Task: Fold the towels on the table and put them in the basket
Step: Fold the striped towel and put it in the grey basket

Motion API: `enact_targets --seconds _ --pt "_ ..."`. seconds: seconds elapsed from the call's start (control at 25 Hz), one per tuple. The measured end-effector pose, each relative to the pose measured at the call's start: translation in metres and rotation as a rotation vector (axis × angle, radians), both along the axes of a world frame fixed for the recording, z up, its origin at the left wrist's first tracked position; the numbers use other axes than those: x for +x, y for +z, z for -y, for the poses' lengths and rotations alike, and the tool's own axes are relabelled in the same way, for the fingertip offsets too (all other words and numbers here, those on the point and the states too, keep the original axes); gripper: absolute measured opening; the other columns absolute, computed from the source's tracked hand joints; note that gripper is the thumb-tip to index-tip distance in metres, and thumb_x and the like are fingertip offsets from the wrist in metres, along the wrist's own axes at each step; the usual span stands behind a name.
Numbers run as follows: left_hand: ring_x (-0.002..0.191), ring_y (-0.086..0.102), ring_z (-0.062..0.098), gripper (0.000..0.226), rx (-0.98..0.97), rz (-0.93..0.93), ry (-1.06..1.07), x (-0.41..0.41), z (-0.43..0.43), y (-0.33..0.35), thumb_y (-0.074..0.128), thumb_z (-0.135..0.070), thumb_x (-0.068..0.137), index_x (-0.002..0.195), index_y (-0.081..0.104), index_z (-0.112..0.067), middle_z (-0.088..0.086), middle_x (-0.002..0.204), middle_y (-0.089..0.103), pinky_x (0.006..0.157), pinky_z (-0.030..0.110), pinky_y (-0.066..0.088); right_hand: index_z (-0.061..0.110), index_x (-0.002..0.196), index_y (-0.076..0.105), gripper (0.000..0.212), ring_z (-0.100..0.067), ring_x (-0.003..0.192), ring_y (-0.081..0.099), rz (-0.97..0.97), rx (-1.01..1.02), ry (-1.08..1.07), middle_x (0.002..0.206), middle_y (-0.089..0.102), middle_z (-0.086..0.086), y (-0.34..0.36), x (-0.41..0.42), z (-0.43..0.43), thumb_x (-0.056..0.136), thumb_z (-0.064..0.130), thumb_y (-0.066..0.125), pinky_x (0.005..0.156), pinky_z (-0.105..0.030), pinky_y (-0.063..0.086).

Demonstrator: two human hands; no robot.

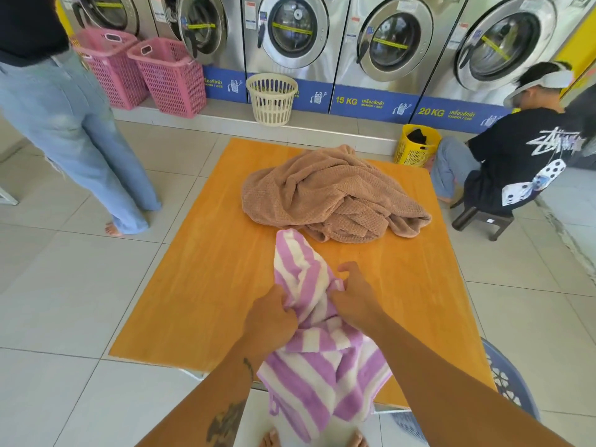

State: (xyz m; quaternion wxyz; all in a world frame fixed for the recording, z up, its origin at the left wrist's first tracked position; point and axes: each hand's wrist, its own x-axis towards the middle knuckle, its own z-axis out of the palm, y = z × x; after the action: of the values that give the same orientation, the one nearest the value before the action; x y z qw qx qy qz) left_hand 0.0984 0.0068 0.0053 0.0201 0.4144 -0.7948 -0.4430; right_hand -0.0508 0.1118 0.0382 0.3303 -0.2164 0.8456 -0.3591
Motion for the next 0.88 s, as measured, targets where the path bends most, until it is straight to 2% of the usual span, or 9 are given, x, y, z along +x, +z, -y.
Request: enact_targets --seconds 0.08,0.2,0.32,0.4,0.48,0.6,0.72,0.8,0.88 --pt "0.059 0.039 0.020 0.024 0.040 -0.118 0.130 0.002 0.010 0.008 0.048 -0.012 0.088 0.076 0.031 -0.022 0.000 0.073 0.045 0.052 0.033 0.028 0.030 0.113 0.050 0.036 -0.016 0.063 0.053 -0.162 -0.035 0.041 0.076 0.059 -0.002 0.010 -0.011 -0.006 0.087 0.005 0.049 0.053 -0.030 0.041" --pt "0.060 0.051 0.013 0.019 0.030 -0.274 0.201 -0.005 0.024 0.030 0.051 -0.013 0.093 0.089 0.038 -0.027 -0.006 0.082 0.054 0.050 0.028 0.034 0.026 0.100 0.061 0.030 -0.015 0.070 0.054 -0.381 -0.091 0.023 0.096 0.065 -0.001 0.024 -0.032 -0.013 0.089 0.001 0.048 0.055 -0.028 0.037" --pt "0.074 0.057 0.011 0.020 0.052 -0.428 0.259 -0.016 0.032 0.048 0.061 -0.016 0.090 0.103 0.049 -0.027 -0.008 0.089 0.059 0.059 0.026 0.042 0.022 0.100 0.067 0.038 -0.015 0.084 0.056 -0.472 -0.120 -0.051 0.111 0.064 -0.003 0.030 -0.038 -0.013 0.084 -0.005 0.044 0.063 -0.028 0.040" --pt "0.083 0.060 0.014 0.022 0.065 -0.470 0.299 -0.014 0.039 0.047 0.060 -0.015 0.087 0.100 0.055 -0.032 -0.005 0.099 0.059 0.067 0.028 0.047 0.022 0.104 0.068 0.044 -0.017 0.091 0.055 -0.473 -0.051 -0.051 0.115 0.062 -0.006 0.027 -0.038 -0.020 0.082 -0.005 0.042 0.069 -0.029 0.041" --pt "0.084 0.058 0.017 0.035 -0.025 -0.391 0.223 -0.004 0.047 0.038 0.051 -0.008 0.079 0.100 0.059 -0.034 -0.002 0.107 0.053 0.068 0.033 0.049 0.020 0.105 0.070 0.044 -0.018 0.090 0.056 -0.428 0.014 -0.052 0.116 0.063 -0.007 0.022 -0.038 -0.031 0.083 -0.005 0.042 0.068 -0.028 0.042" --pt "0.097 0.049 0.024 0.048 -0.270 -0.139 0.027 0.018 0.048 0.020 0.052 -0.009 0.072 0.114 0.062 -0.030 -0.006 0.108 0.038 0.081 0.039 0.048 0.021 0.097 0.073 0.046 -0.014 0.075 0.060 -0.345 -0.018 -0.107 0.113 0.067 -0.003 0.020 -0.035 -0.038 0.083 -0.006 0.039 0.053 -0.026 0.044" --pt "0.105 0.046 0.025 0.048 -0.602 0.043 -0.129 0.036 0.050 0.003 0.061 -0.017 0.071 0.115 0.064 -0.035 -0.002 0.118 0.043 0.090 0.041 0.041 0.025 0.083 0.075 0.052 -0.026 0.070 0.060 -0.275 -0.175 -0.237 0.091 0.072 0.009 0.045 -0.039 -0.036 0.078 -0.011 0.038 0.051 -0.026 0.042" --pt "0.103 0.048 0.026 0.043 -0.687 -0.034 -0.076 0.037 0.056 0.010 0.054 -0.020 0.073 0.111 0.068 -0.033 0.001 0.117 0.049 0.089 0.042 0.040 0.025 0.081 0.075 0.052 -0.033 0.069 0.059 -0.262 -0.382 -0.389 0.081 0.071 0.011 0.077 -0.051 -0.036 0.078 -0.011 0.038 0.056 -0.025 0.042" --pt "0.097 0.051 0.029 0.041 -0.744 -0.210 0.059 0.026 0.065 0.031 0.047 -0.017 0.073 0.105 0.071 -0.024 0.004 0.111 0.054 0.083 0.042 0.042 0.025 0.083 0.074 0.048 -0.019 0.060 0.052 -0.286 -0.530 -0.461 0.078 0.068 0.004 0.106 -0.059 -0.035 0.085 -0.009 0.040 0.049 -0.021 0.041"
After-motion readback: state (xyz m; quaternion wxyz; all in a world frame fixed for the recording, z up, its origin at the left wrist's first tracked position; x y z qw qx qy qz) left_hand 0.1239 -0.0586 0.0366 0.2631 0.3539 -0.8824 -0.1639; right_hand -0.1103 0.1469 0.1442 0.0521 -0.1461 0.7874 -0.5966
